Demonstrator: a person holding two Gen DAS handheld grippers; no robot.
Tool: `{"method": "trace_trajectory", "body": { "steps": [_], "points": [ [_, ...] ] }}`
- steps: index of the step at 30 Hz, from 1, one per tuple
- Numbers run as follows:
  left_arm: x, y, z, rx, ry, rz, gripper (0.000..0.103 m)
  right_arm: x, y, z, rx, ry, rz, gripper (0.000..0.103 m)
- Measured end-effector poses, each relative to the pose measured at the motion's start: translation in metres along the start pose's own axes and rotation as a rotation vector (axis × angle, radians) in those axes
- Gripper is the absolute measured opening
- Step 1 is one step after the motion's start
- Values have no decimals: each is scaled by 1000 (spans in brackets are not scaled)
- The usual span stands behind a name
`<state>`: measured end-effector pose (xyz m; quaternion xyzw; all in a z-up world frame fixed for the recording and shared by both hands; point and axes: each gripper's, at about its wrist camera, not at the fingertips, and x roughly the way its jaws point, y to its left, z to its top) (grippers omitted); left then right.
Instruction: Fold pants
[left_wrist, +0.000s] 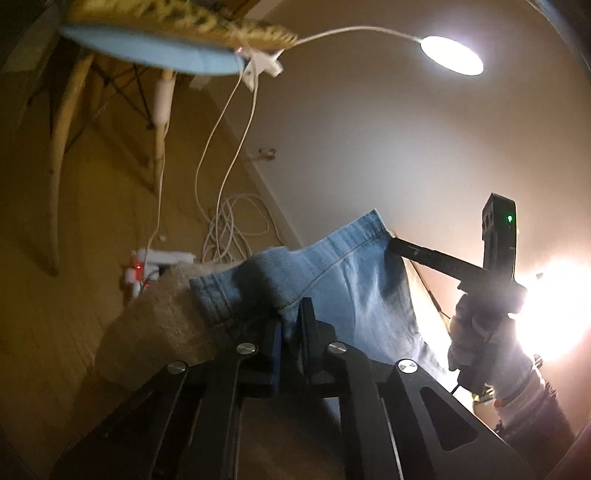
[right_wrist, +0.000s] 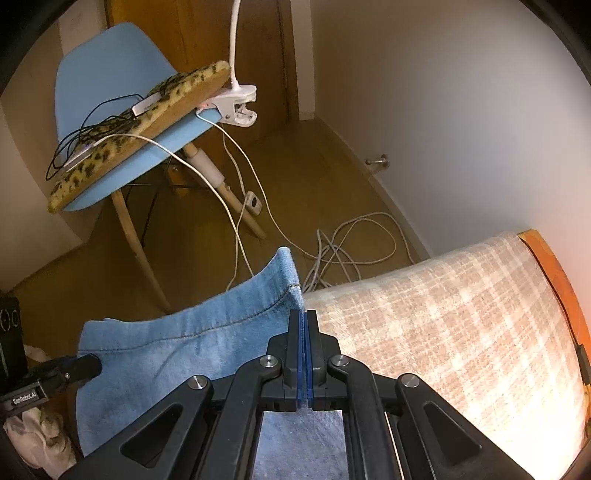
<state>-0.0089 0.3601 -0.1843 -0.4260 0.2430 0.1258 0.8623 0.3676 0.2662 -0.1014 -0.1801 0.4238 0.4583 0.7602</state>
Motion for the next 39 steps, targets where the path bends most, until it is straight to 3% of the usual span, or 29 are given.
{"method": "trace_trajectory", "body": {
  "steps": [5, 10, 16, 17, 19, 20, 24, 28, 31, 35, 39],
  "points": [
    [-16, 0, 3, 27, -51, 24, 6, -18, 5, 10, 14, -68, 30, 0],
    [0, 17, -3, 7, 19, 60, 6, 9, 4, 4, 22, -15, 3, 0],
    [3, 3, 0, 120, 32, 123, 10, 32, 0, -7, 43, 37, -27, 0],
    [4, 3, 1, 126, 42, 126, 10, 29, -4, -7, 63, 31, -48, 3],
    [3, 4, 4, 132, 61, 125, 10, 21, -9, -8, 100, 21, -51, 23],
    [3, 3, 5, 143, 64, 134, 12, 10, -11, -10, 122, 2, -39, 31],
    [-4, -3, 15, 175, 67, 181, 27, -33, -22, -22, 197, -64, -35, 37],
    [-14, -14, 27, 196, 82, 151, 32, -89, -31, -49, 284, -127, -43, 49],
    [-21, -34, 30, 245, 92, 110, 32, -138, -45, -76, 333, -189, -72, 58],
    [-30, -68, 29, 293, 106, 23, 48, -202, -68, -122, 405, -249, -124, 60],
    [-36, -106, 19, 358, 133, -53, 50, -262, -86, -171, 453, -288, -211, 63]
  ]
}}
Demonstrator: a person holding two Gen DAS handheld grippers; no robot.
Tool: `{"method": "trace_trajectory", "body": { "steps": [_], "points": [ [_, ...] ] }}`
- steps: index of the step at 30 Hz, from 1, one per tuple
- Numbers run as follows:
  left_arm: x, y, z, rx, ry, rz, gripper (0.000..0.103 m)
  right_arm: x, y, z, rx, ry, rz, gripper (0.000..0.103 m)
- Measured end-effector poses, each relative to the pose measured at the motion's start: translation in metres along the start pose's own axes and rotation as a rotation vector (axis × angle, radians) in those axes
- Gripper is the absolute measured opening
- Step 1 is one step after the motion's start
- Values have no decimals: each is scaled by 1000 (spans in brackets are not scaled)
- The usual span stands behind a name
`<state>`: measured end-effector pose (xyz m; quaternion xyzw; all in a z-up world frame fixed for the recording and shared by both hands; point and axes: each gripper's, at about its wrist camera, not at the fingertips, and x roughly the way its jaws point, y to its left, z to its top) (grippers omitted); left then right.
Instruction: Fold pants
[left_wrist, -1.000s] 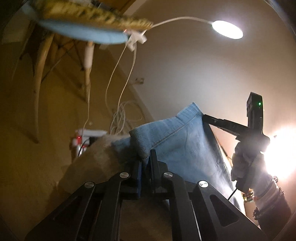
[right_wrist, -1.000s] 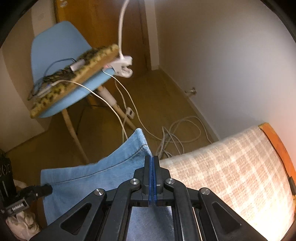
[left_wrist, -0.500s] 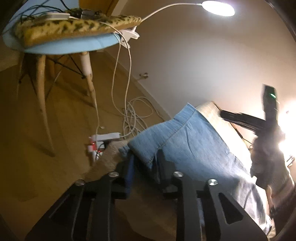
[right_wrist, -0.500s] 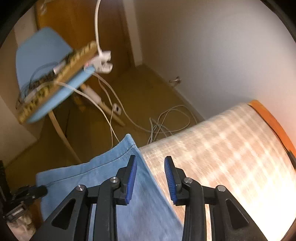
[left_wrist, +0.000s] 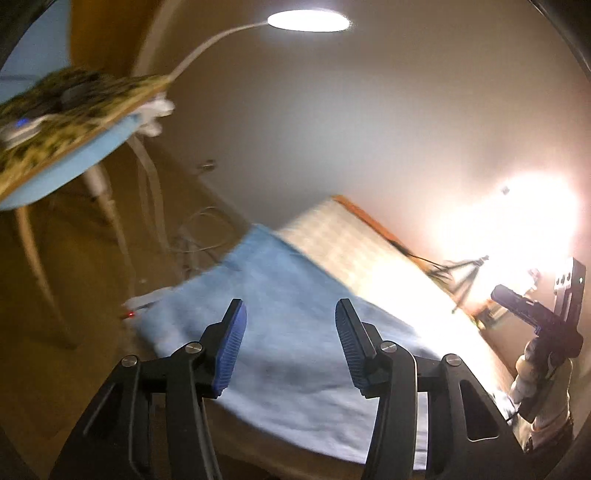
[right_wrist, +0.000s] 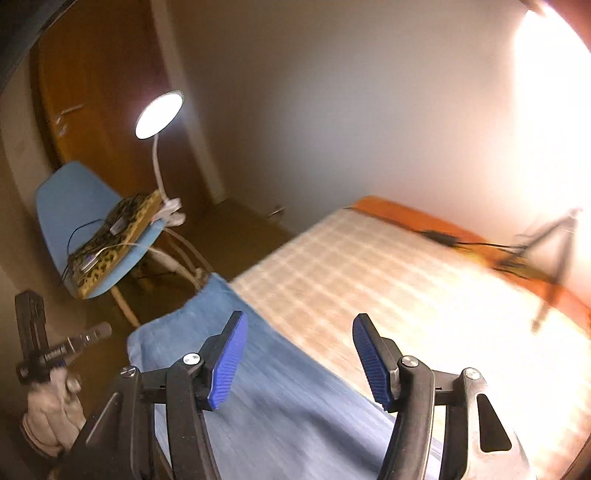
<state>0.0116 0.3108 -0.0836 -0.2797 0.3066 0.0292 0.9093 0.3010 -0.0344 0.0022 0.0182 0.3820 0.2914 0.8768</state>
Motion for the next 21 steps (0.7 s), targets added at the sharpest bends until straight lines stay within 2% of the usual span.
{"method": "trace_trajectory", "body": {
  "steps": [3, 7, 11, 16, 21],
  "points": [
    [4, -32, -2, 28, 36, -80, 55, -45, -31, -21, 58, -25, -67, 64],
    [15, -69, -7, 62, 107, -177, 55, -100, -66, -57, 124, -51, -175, 64],
    [26, -109, -13, 103, 184, -262, 56, -147, -99, -94, 211, -60, -245, 64],
    [36, -175, -21, 195, 270, -374, 56, -208, -135, -146, 316, -81, -370, 68],
    [52, -249, -36, 296, 373, -469, 59, -257, -168, -200, 440, -98, -447, 70]
  ]
}}
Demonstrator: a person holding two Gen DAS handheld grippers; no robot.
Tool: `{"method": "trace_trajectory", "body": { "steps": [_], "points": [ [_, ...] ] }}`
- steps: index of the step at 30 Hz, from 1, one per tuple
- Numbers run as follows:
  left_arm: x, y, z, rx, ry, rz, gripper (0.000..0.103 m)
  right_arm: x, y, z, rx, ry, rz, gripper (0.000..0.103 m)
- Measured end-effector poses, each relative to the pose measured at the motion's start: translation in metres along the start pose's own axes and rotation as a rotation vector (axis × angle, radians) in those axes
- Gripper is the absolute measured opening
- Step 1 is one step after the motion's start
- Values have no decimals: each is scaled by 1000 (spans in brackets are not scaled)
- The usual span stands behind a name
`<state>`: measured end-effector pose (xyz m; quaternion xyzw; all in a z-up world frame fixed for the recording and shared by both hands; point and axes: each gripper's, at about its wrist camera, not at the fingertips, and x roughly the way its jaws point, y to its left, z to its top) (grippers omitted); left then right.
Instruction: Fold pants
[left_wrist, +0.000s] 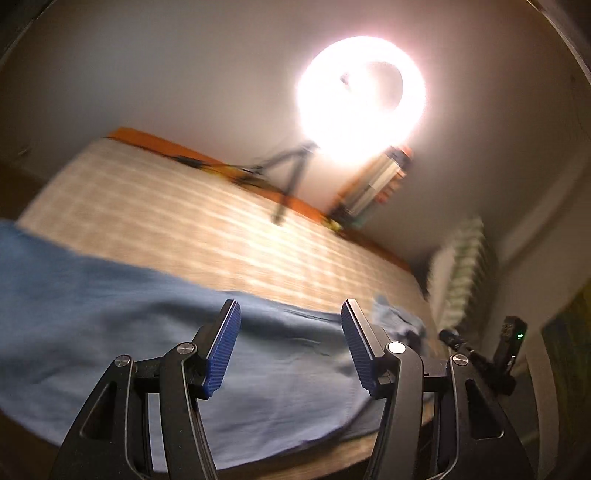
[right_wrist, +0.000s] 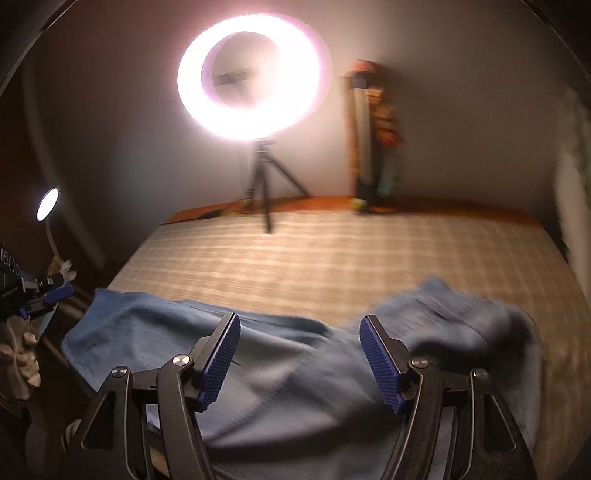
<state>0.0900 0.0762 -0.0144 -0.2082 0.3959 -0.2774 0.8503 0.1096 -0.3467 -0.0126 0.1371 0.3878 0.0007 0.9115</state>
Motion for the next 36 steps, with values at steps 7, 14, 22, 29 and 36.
{"method": "trace_trajectory", "body": {
  "steps": [7, 14, 22, 29, 36],
  "points": [
    [100, -81, 6, 108, 203, -114, 65, -33, -93, -47, 179, 21, -119, 70],
    [204, -132, -13, 95, 417, -178, 65, -53, -149, -87, 300, 28, -192, 70],
    [290, -137, -48, 7, 559, -156, 65, -49, -175, -100, 361, 25, -173, 70],
    [303, -132, -60, -59, 553, -203, 65, -49, -189, -104, 383, 15, -174, 70],
    [308, -134, -60, -97, 496, -274, 20, -58, -203, -111, 409, 8, -174, 69]
  ]
}}
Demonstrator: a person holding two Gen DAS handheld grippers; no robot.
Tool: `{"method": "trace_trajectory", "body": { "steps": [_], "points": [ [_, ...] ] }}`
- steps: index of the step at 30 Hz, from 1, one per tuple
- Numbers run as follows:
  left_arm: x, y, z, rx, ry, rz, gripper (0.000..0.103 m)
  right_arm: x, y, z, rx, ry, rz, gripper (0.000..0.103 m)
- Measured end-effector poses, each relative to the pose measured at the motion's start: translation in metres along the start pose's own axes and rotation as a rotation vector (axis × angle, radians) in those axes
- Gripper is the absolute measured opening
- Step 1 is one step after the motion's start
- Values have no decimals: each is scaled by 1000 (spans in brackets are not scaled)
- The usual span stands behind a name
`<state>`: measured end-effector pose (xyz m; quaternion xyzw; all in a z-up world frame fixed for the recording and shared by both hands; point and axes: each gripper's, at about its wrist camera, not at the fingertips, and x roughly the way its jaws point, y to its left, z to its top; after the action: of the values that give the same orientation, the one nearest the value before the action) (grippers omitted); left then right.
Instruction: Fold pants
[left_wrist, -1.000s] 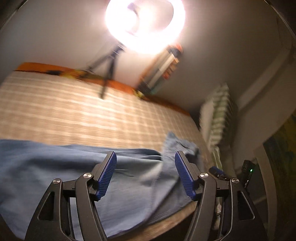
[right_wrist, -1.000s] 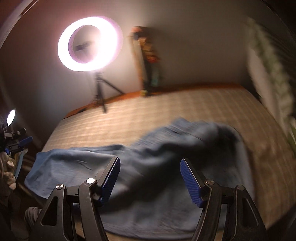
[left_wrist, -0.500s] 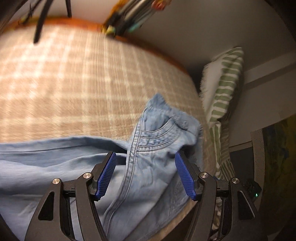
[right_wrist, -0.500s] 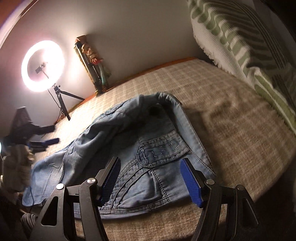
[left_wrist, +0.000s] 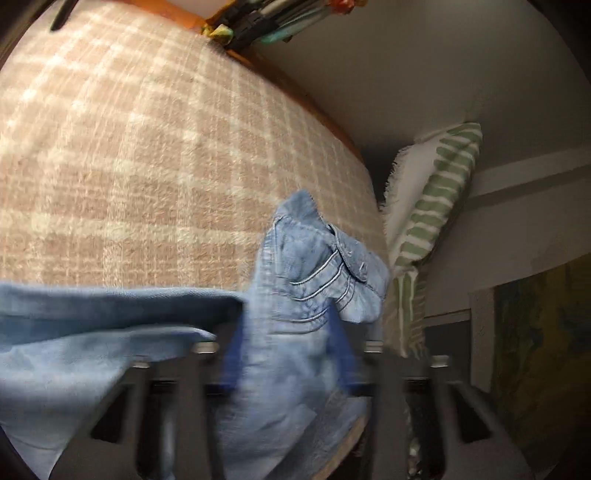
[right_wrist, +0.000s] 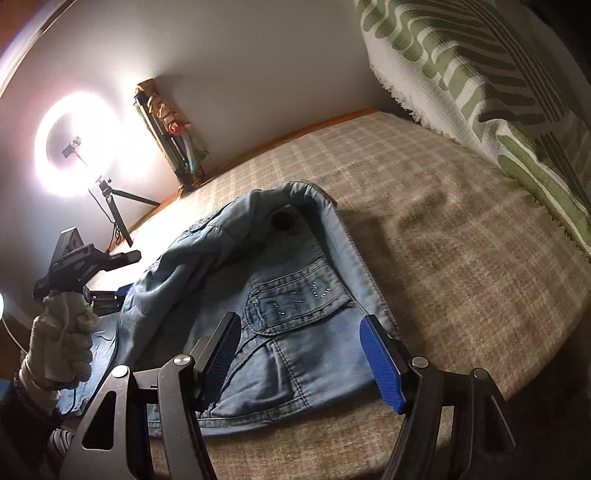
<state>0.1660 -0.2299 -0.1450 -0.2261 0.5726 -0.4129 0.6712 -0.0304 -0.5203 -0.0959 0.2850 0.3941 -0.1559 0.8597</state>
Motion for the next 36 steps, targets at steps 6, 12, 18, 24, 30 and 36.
{"method": "trace_trajectory", "body": {
  "steps": [6, 12, 18, 24, 30, 36],
  "points": [
    [0, -33, -12, 148, -14, -15, 14, -5, 2, 21, 1, -14, 18, 69],
    [3, -69, -40, 359, 38, -48, 9, -6, 46, 72, -117, -48, 79, 69],
    [25, -80, -71, 413, 127, -66, 9, 33, 111, 118, -228, 39, 177, 69],
    [44, -89, -98, 458, 183, -63, 9, 86, 156, 124, -308, 171, 131, 69],
    [50, -86, -101, 439, 194, -65, 9, 132, 175, 106, -419, 304, -37, 67],
    [49, -89, -107, 469, 189, -43, 9, 159, 169, 90, -467, 363, -140, 44]
  ]
}}
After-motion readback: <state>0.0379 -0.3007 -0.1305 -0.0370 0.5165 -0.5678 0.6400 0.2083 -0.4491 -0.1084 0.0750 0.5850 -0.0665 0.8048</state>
